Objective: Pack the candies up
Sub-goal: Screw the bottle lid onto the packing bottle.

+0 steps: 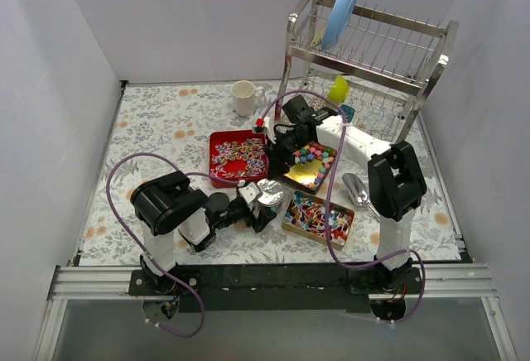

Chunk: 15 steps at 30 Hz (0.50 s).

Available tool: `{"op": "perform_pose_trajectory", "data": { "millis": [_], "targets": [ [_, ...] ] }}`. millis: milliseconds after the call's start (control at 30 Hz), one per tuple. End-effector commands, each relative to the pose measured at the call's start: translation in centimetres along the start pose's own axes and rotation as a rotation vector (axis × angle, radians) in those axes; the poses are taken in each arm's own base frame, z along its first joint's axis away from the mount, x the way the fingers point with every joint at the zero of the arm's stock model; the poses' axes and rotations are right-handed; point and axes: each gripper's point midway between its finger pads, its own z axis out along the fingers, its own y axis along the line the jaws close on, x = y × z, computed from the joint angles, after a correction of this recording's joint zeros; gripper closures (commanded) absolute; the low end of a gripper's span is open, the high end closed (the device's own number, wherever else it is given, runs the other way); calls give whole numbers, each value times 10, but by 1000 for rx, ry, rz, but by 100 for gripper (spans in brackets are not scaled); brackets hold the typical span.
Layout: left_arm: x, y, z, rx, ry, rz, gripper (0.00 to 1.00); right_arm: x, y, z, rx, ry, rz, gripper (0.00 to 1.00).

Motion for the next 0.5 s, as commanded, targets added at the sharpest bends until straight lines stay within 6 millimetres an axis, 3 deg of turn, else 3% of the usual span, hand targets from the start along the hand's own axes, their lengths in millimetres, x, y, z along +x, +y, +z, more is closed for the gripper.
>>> {"op": "perform_pose_trajectory", "data": {
  "millis": [0,267,467],
  "targets": [
    [26,-1,-6,-7,95,-46,100,-20,13,2,-36,-38,-59,53],
    [26,1,-6,-21,94,-45,100,-9,20,12,-62,-11,-57,65],
    [26,6,-7,-46,92,-46,100,13,26,8,-45,43,-44,71]
  ]
}}
